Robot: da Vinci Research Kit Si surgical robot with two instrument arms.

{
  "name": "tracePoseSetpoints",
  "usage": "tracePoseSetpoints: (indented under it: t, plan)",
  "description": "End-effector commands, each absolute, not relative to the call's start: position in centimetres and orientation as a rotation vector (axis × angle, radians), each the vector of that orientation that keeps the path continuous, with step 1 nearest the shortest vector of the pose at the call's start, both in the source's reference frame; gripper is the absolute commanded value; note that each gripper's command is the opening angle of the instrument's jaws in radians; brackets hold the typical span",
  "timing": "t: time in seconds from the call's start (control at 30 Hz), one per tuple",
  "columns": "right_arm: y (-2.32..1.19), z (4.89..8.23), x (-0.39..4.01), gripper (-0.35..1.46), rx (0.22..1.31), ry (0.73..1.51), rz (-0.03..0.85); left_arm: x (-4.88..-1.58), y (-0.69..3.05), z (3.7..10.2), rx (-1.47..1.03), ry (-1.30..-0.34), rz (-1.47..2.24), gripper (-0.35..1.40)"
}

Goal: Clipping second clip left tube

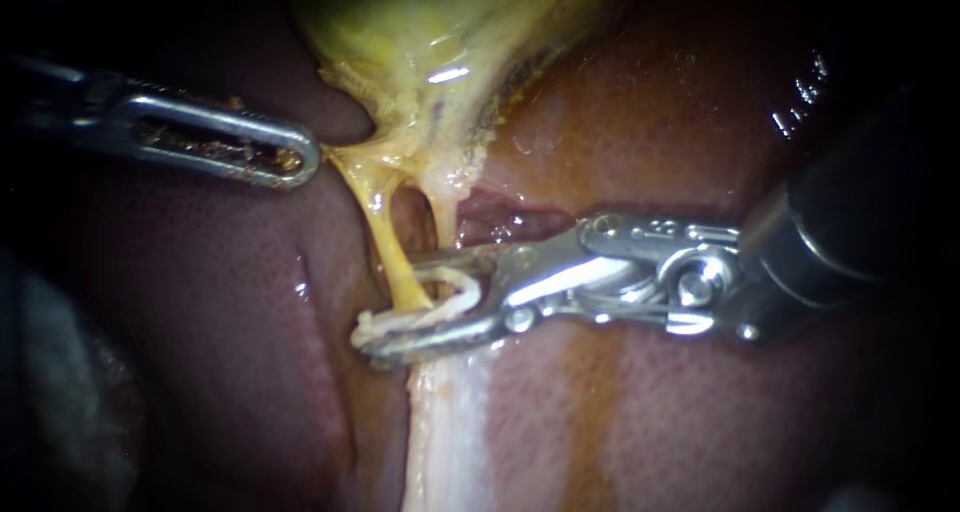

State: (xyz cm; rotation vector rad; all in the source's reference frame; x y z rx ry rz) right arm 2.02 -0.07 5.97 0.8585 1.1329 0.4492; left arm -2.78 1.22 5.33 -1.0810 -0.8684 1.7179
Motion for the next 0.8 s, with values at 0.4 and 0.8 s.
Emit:
tracePoseSetpoints:
  t: [0.4, 0.8]
  plan:
    - [-0.12, 5.58, 2.08, 0.49, 0.910, 1.203, 0.444, -2.78, 1.22, 5.33, -1.081, -0.868, 1.718, -0.35]
    - [-0.09, 5.32, 2.06, 0.38, 0.934, 1.228, 0.456, -2.78, 1.23, 5.33, -1.081, -0.868, 1.718, -0.35]
